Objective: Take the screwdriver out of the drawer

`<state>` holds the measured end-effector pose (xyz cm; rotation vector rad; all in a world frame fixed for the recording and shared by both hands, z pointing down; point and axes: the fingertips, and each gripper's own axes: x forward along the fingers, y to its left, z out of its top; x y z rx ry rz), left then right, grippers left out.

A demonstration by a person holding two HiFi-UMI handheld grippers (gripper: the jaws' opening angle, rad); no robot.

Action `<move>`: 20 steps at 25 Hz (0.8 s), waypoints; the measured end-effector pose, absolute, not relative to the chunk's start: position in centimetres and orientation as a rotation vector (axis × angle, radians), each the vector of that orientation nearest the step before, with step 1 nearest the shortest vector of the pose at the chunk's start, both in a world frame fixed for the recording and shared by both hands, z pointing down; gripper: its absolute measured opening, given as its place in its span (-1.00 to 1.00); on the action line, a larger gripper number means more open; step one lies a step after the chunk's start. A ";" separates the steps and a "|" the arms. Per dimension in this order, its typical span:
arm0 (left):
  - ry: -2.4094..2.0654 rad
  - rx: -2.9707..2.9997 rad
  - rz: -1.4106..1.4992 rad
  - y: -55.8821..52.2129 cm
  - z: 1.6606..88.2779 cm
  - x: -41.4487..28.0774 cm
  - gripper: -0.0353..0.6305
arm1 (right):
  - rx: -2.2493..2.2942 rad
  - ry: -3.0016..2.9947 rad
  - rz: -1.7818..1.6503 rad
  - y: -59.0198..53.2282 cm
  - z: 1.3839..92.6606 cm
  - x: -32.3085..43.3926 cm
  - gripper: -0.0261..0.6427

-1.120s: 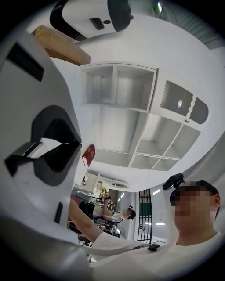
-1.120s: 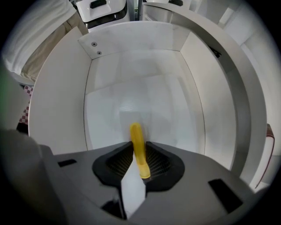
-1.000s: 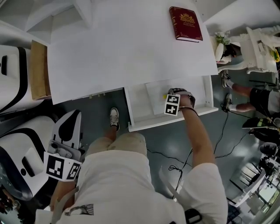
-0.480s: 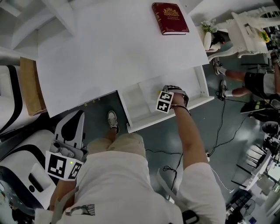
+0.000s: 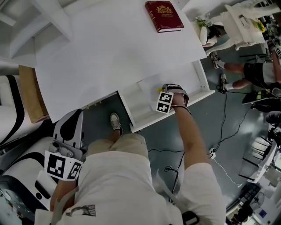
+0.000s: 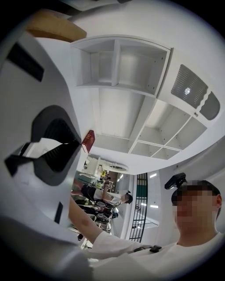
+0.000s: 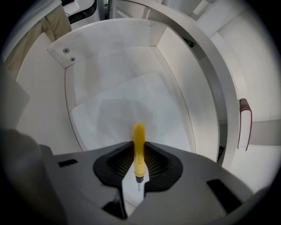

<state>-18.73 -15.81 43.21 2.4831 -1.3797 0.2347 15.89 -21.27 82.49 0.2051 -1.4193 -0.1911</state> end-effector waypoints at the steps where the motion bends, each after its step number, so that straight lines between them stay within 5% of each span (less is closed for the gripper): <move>1: -1.372 2.489 0.229 -15.8 43.1 -18.7 -0.85 | 0.213 -1.423 -0.194 -21.2 82.2 15.7 -0.68; 20: -1.139 2.649 0.037 -16.4 39.7 -15.3 -0.84 | 0.477 -1.454 -0.125 -17.8 74.4 14.5 -0.68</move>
